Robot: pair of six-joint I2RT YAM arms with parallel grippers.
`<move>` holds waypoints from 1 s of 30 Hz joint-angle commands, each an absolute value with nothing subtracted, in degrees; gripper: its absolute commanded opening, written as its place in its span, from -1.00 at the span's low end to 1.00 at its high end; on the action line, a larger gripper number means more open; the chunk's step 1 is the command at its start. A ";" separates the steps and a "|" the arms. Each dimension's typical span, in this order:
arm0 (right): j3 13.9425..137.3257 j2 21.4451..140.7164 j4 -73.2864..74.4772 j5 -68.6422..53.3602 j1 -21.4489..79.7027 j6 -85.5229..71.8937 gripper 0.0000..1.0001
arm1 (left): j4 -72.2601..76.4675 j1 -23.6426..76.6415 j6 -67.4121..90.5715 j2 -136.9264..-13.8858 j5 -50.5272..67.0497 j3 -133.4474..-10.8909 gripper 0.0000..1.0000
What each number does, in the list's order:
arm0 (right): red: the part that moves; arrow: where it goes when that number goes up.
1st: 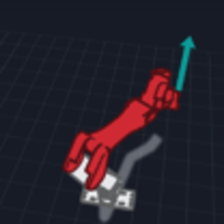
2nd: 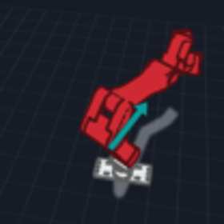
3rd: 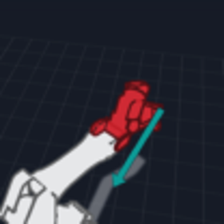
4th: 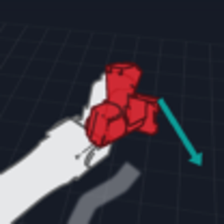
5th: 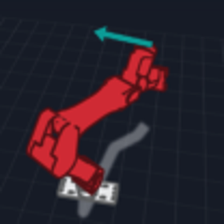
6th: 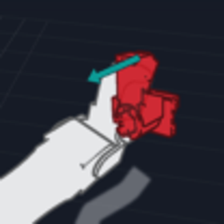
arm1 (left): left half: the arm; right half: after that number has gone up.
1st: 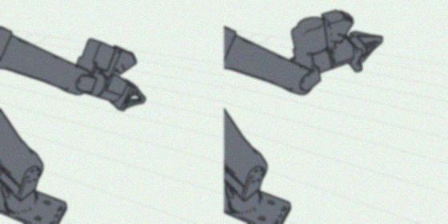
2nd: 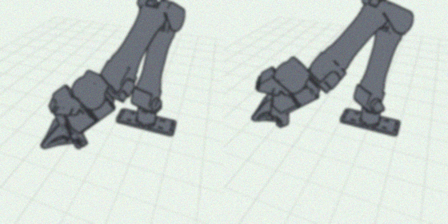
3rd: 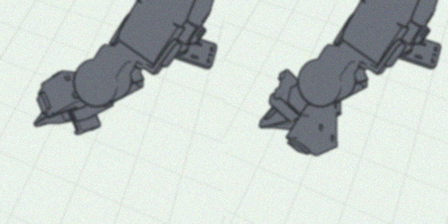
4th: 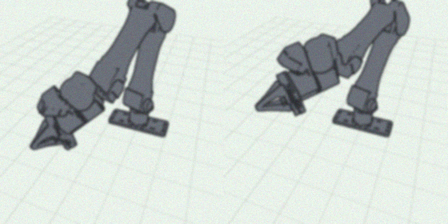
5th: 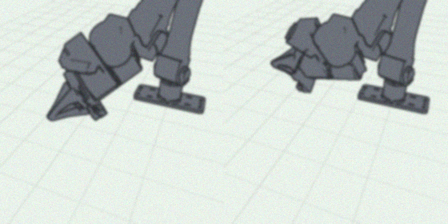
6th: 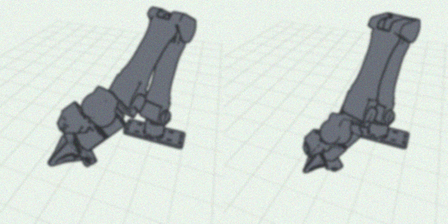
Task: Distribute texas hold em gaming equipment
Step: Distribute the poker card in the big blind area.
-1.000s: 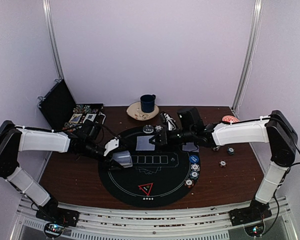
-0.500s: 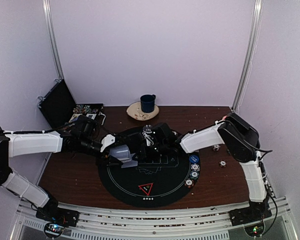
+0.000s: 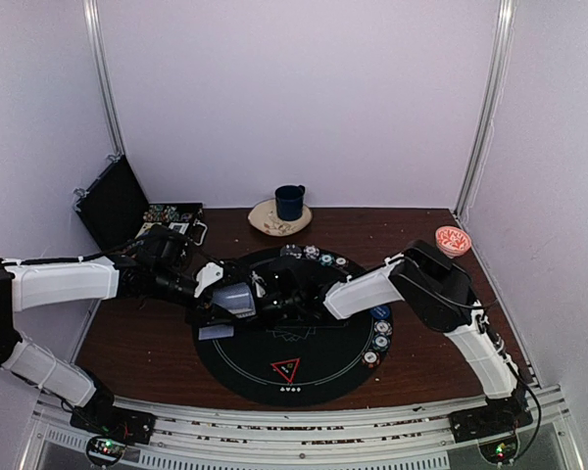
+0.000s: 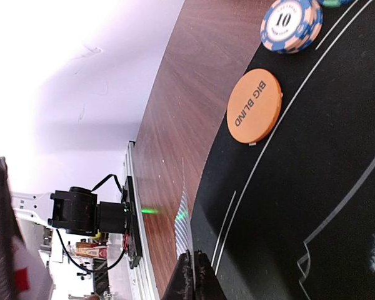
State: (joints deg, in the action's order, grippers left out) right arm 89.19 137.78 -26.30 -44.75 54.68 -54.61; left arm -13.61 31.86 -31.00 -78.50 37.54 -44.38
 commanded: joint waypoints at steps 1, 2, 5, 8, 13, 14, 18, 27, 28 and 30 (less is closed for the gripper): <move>92.40 140.73 -31.51 -45.81 55.61 -58.07 -1.00 | -12.42 31.55 -31.66 -77.46 39.09 -45.35 -0.96; 93.01 141.43 -31.77 -45.79 55.80 -58.50 -1.00 | -12.42 31.53 -31.67 -77.44 39.11 -45.35 -0.96; 95.64 143.76 -30.75 -45.96 56.30 -58.96 -1.00 | -12.40 31.51 -31.79 -77.52 39.24 -45.26 -0.96; 96.55 144.77 -30.26 -45.25 56.51 -59.06 -1.00 | -12.39 31.54 -31.73 -77.48 39.20 -45.19 -0.96; 96.97 145.09 -27.59 -43.86 56.53 -58.26 -0.98 | -12.22 31.54 -31.78 -77.67 39.20 -45.15 -0.96; 97.14 145.11 -26.69 -43.55 56.52 -57.73 -0.96 | -12.22 31.54 -31.76 -77.81 39.27 -45.17 -0.96; 98.61 145.41 -21.93 -42.39 56.67 -55.50 -0.86 | -12.22 31.49 -31.73 -78.05 39.20 -45.20 -0.96; 98.59 143.70 -17.80 -41.01 56.71 -52.97 -0.28 | -12.13 31.48 -31.72 -78.40 39.11 -45.26 -0.96; 98.46 143.06 -16.80 -40.47 56.71 -52.31 -0.21 | -12.13 31.50 -31.80 -78.40 39.16 -45.26 -0.96; 98.08 141.75 -14.51 -38.87 56.65 -50.85 -0.11 | -12.13 31.53 -31.74 -78.27 39.19 -45.18 -0.96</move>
